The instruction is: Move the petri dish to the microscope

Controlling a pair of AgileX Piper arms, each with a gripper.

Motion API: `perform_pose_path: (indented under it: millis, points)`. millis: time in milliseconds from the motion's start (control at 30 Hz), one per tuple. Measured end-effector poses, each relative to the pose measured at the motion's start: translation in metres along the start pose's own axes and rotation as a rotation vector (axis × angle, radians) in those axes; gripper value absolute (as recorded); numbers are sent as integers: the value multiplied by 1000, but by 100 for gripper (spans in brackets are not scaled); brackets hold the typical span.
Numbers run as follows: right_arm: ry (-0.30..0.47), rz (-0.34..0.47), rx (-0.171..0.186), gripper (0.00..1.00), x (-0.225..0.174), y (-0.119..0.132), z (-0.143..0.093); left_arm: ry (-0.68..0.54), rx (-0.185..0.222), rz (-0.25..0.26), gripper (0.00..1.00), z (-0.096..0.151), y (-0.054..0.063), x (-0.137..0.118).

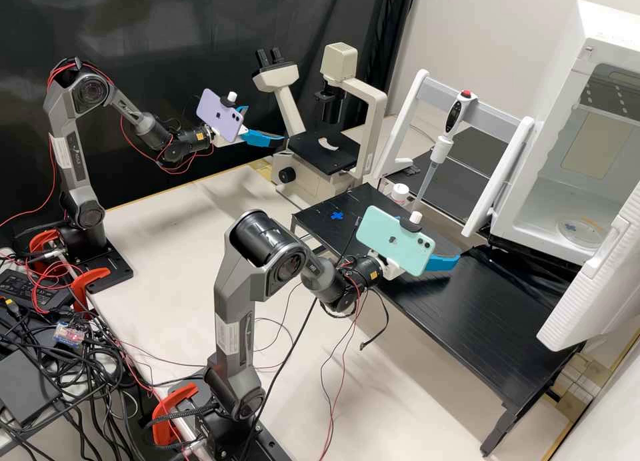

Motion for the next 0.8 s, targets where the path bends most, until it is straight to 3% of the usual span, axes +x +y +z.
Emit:
perform_pose_path:
  millis: [267, 467, 633, 800]
  points:
    - [0, 0, 0, 100, 0, 0, 0, 0, 0, 0, 100, 0, 0, 0]
    - [-33, 20, -1, 100, -2, 8, 12, 0, 0, 0, 100, 0, 0, 0]
    - [-56, 36, 31, 100, -6, 22, 30, 0, 0, 0, 100, 0, 0, 0]
    - [-80, 114, 82, 100, -10, 50, 51, 0, 0, 0, 100, 0, 0, 0]
